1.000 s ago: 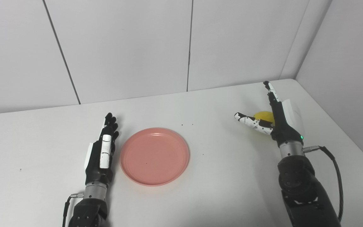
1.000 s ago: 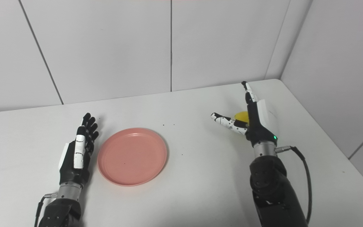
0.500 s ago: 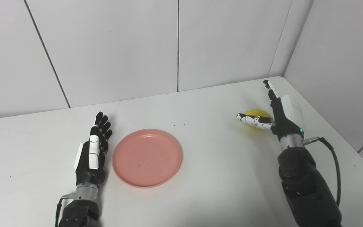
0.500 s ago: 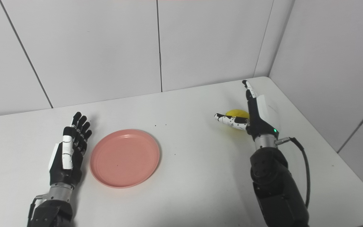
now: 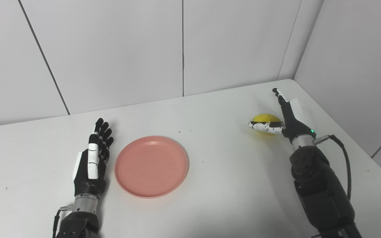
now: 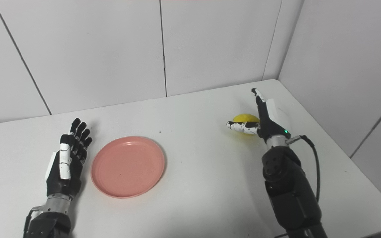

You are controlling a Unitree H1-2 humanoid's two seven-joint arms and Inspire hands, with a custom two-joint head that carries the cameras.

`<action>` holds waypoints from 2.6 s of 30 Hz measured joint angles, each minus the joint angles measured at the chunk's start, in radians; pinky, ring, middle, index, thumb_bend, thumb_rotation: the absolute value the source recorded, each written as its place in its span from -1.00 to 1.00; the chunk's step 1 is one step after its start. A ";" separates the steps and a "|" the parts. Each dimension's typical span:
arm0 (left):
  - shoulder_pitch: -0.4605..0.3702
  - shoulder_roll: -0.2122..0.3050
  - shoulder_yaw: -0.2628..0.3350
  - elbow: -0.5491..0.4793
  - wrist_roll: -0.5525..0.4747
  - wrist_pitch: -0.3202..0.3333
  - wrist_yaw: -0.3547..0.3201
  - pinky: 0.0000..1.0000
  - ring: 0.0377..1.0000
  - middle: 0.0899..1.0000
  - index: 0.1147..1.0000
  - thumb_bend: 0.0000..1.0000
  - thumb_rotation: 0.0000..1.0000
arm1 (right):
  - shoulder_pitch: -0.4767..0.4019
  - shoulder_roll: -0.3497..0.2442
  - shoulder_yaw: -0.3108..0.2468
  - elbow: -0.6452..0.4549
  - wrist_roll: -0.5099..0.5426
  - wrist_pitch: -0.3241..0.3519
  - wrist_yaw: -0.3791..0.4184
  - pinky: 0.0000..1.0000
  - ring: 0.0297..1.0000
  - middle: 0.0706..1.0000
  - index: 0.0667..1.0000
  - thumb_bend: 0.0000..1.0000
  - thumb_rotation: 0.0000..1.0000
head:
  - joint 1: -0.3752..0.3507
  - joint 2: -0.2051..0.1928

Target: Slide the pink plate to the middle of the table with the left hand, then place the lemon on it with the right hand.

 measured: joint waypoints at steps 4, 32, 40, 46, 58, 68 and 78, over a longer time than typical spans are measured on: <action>0.000 0.000 0.005 -0.001 -0.008 -0.001 0.000 1.00 1.00 1.00 1.00 0.39 1.00 | -0.011 0.006 -0.016 0.010 -0.005 0.000 0.038 0.69 0.81 0.83 0.80 0.73 -0.38 | -0.005 0.005; 0.022 0.004 0.009 -0.033 -0.017 0.004 -0.001 1.00 1.00 1.00 1.00 0.35 1.00 | -0.048 0.018 -0.089 0.100 -0.059 0.001 0.194 0.27 0.32 0.26 0.68 0.73 -0.90 | -0.002 0.028; 0.029 0.003 0.008 -0.045 -0.016 0.020 0.000 1.00 1.00 1.00 1.00 0.32 1.00 | -0.049 0.003 -0.070 0.114 -0.071 0.001 0.176 0.12 0.23 0.28 0.44 0.74 -0.91 | 0.003 0.032; 0.036 0.003 0.005 -0.054 -0.002 0.020 0.002 1.00 1.00 1.00 1.00 0.31 1.00 | -0.046 0.000 -0.024 0.135 -0.054 0.001 0.085 0.09 0.19 0.24 0.25 0.66 -1.00 | 0.005 0.034; 0.038 -0.002 0.004 -0.059 0.017 0.023 0.009 1.00 1.00 1.00 1.00 0.32 1.00 | -0.039 0.006 0.022 0.228 0.024 -0.101 -0.166 -0.18 -0.18 -0.15 -0.03 0.04 -1.00 | 0.023 0.040; 0.050 -0.008 0.000 -0.075 0.026 0.033 0.021 1.00 1.00 1.00 1.00 0.30 1.00 | -0.001 0.068 0.027 0.163 0.094 -0.210 -0.325 -0.09 -0.17 -0.13 -0.01 0.03 -1.00 | 0.037 0.049; 0.051 -0.013 -0.008 -0.077 0.048 0.037 0.035 1.00 1.00 1.00 1.00 0.32 1.00 | 0.028 0.128 0.080 0.079 0.142 -0.292 -0.334 -0.11 -0.15 -0.13 -0.01 0.03 -1.00 | 0.112 0.066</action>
